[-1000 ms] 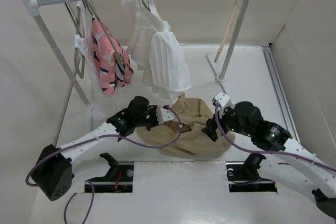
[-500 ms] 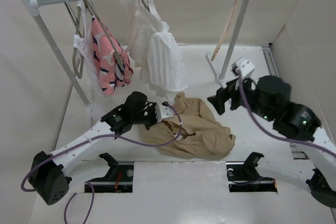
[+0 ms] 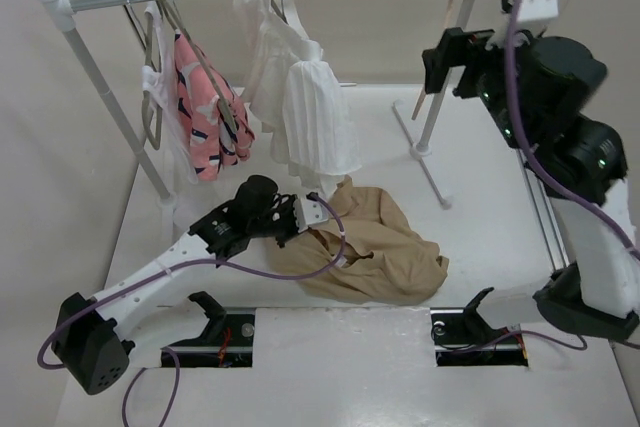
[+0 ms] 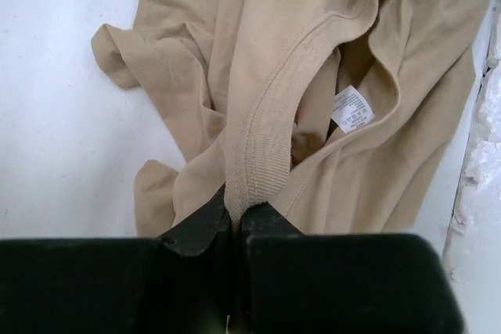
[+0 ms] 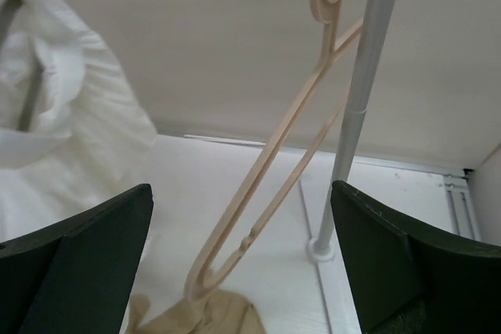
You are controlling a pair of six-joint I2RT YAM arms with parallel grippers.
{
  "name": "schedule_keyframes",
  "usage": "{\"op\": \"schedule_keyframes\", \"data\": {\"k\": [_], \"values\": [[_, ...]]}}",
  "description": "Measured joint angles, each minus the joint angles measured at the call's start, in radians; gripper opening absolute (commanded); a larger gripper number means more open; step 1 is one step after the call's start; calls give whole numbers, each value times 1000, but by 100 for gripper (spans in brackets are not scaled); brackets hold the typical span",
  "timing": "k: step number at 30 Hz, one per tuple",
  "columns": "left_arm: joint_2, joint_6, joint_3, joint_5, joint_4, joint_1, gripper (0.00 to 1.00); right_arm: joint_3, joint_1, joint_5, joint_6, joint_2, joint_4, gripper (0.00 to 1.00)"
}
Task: Place the t-shirt on the hanger
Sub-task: Grab a hanger with the right arm
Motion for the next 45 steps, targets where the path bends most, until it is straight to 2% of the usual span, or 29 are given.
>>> {"op": "schedule_keyframes", "data": {"k": [5,13,14,15,18,19,25,27,33,45], "values": [[-31,-16,-16,-1,8,0,0,10,-70,95,-29,135,52,100],[-68,-60,-48,-1,29,0,0,-73,-160,174,-61,193,126,85],[-71,-61,-48,-3,31,0,0,-78,-166,179,-62,196,129,79],[-74,-62,-48,-4,31,0,0,-90,-170,183,-64,196,137,64],[-79,-63,-48,-6,31,0,0,-133,-175,180,-72,191,149,47],[-79,-63,-48,-6,31,0,0,-150,-178,173,-73,189,153,37],[-84,-63,-55,-11,34,0,0,-220,-216,116,-71,183,160,16],[-85,-63,-59,-12,36,0,0,-238,-226,106,-70,175,168,1],[-85,-62,-59,-13,38,0,0,-256,-241,28,-85,130,183,0],[-85,-48,-59,-19,37,0,0,-304,-332,-558,-182,81,299,0]]}}
